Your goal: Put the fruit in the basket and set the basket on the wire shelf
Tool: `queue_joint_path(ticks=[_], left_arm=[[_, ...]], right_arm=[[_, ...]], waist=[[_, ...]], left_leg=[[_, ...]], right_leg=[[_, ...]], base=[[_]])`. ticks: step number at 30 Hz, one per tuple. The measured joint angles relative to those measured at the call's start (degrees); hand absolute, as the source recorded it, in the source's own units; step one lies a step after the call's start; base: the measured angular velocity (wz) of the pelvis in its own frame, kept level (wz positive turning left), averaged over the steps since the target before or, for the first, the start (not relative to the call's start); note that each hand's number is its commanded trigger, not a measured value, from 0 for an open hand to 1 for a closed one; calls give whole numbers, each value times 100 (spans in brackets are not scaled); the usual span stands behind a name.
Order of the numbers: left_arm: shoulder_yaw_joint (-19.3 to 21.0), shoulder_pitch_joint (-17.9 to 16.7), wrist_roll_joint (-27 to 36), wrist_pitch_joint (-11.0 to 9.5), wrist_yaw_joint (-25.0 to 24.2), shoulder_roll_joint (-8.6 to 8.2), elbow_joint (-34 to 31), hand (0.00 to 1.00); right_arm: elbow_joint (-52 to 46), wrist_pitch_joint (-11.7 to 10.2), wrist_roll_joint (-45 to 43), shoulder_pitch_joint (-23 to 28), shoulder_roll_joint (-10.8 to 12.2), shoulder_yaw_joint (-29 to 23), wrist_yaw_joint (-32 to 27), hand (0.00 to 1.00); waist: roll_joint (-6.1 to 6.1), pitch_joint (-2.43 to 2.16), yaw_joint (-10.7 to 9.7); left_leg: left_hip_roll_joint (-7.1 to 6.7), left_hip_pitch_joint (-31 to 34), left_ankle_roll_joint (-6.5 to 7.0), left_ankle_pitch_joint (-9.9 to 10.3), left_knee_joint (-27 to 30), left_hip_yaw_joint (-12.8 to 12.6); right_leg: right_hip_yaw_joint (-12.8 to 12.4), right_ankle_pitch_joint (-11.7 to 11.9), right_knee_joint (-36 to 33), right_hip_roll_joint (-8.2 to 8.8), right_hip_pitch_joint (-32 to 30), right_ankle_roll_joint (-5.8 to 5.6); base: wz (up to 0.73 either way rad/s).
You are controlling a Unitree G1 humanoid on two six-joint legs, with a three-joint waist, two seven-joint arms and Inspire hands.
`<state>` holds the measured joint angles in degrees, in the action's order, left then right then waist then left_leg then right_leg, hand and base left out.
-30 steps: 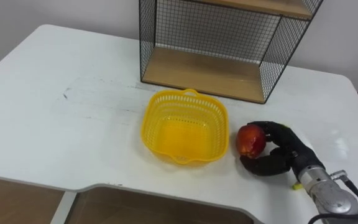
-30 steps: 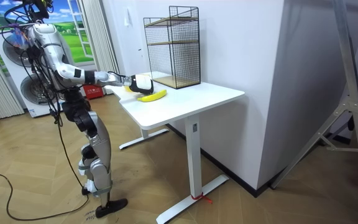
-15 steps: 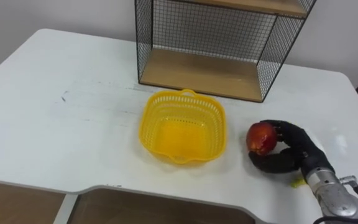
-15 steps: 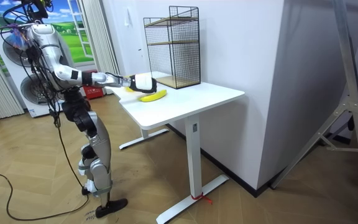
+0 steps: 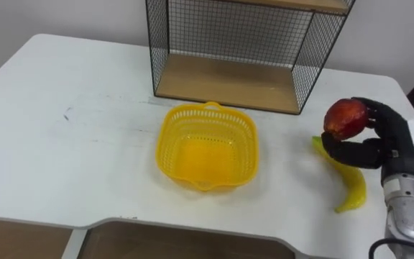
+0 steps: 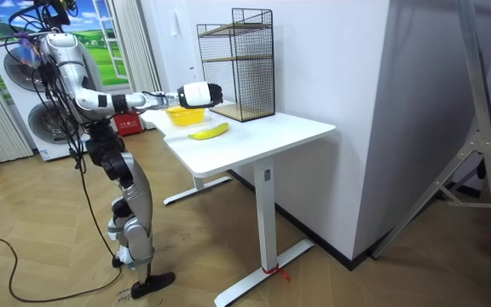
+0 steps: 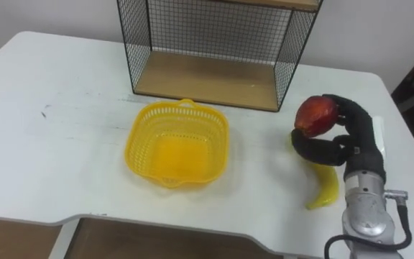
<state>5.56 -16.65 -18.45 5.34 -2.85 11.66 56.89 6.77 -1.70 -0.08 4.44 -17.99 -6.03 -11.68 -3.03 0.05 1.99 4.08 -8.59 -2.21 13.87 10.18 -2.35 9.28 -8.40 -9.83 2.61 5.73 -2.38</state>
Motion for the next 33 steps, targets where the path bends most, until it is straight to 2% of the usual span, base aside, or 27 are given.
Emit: queue_joint_path(ticks=[7,13,21,24,28,33], left_arm=[[-5,-138,-4,1,0,-5,58,0],[-12,-194,-3,1,22,-82,57,0],[-9,-29,-5,-56,86,-93,163,0],[-19,99,-1,-77,84,-93,289,0],[-158,199,30,-109,84,-67,333,0],[-255,219,33,-186,119,-58,339,0]], right_arm=[[-860,-1,-28,3,0,0,5,100],[-1280,-1,-30,3,-1,20,65,100],[-1547,-1,-614,3,0,64,276,100],[-1672,-1,-943,0,0,161,319,100],[-1842,-2,-983,-62,-11,488,321,100],[-1950,-25,-986,-66,-28,839,584,100]], waist=[[9,3,-7],[-17,-3,-1],[-27,-9,56],[-28,-8,114],[-10,12,183],[-20,8,196]], left_leg=[[2,9,0,0,-15,-5],[2,9,0,1,-57,1],[4,-2,0,0,-50,-4],[10,-13,0,0,-48,-30],[19,6,-2,2,-59,-42],[21,42,-2,2,-59,-17]], right_leg=[[-5,-1,-6,-1,-17,-1],[-6,-1,2,-3,-19,-2],[-14,-1,4,-8,-25,-2],[-45,-1,0,-14,-29,-2],[-58,2,-8,-21,-44,2],[-31,4,-16,-21,-69,5]], base=[[0],[0],[0],[-3],[-1],[2]])
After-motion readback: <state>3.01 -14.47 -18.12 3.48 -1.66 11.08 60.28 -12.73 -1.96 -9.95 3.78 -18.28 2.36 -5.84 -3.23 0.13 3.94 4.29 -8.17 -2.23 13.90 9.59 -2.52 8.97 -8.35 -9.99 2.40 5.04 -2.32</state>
